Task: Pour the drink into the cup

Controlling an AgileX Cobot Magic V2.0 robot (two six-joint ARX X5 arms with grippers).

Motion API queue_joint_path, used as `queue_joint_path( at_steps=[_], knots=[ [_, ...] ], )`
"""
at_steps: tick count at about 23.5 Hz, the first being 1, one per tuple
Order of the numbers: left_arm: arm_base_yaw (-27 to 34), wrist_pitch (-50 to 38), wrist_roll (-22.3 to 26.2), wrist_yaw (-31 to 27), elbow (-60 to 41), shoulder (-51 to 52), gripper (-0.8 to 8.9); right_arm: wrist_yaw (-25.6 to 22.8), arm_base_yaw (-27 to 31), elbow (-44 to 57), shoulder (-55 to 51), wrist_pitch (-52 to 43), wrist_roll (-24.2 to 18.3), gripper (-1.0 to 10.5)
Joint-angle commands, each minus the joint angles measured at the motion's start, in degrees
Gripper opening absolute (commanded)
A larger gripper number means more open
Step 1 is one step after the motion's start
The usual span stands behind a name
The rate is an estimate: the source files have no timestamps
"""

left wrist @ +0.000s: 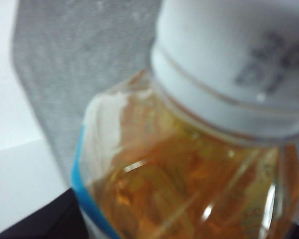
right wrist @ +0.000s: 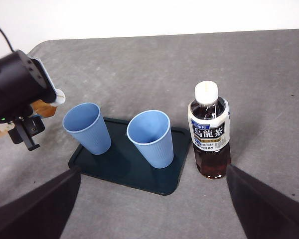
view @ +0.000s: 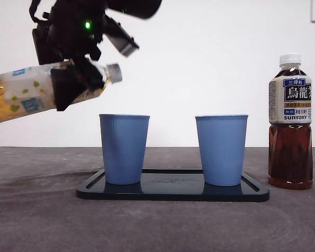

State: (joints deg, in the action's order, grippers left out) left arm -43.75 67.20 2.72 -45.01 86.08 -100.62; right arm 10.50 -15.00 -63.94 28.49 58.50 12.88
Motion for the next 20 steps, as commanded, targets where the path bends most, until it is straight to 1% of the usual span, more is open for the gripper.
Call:
queue_joint_path(
  at_steps=[1, 5, 10, 12, 15, 17, 20],
  knots=[
    [0.11, -1.42, -3.45, 2.25, 1.99, 4.07, 2.47, -0.07, -0.24, -0.98, 0.20, -0.31, -0.07, 4.7],
    [1.55, -4.00, -6.82, 9.81, 1.99, 8.52, 2.47, -0.04, -0.24, -0.98, 0.20, -0.24, -0.07, 4.7],
    [4.04, -7.78, -7.54, 16.26, 1.90, 13.64, 2.47, 0.00, -0.24, -0.98, 0.20, 0.42, -0.09, 4.7],
    [6.14, -9.94, -9.14, 21.59, 0.50, 17.33, 2.47, 0.00, -0.24, -0.98, 0.20, 0.98, -0.09, 4.7],
    [8.94, -19.41, -10.14, 26.36, -7.78, 25.00, 2.47, -0.02, -0.24, -0.98, 0.20, 1.27, -0.07, 4.7],
    [10.78, -27.85, -10.69, 27.34, -16.06, 30.56, 2.47, -0.02, -0.24, -0.98, 0.20, 1.14, -0.04, 4.7],
    [12.52, -36.50, -13.29, 28.85, -25.05, 35.19, 2.47, -0.04, -0.24, -0.98, 0.20, 1.09, 0.00, 4.7]
  ],
)
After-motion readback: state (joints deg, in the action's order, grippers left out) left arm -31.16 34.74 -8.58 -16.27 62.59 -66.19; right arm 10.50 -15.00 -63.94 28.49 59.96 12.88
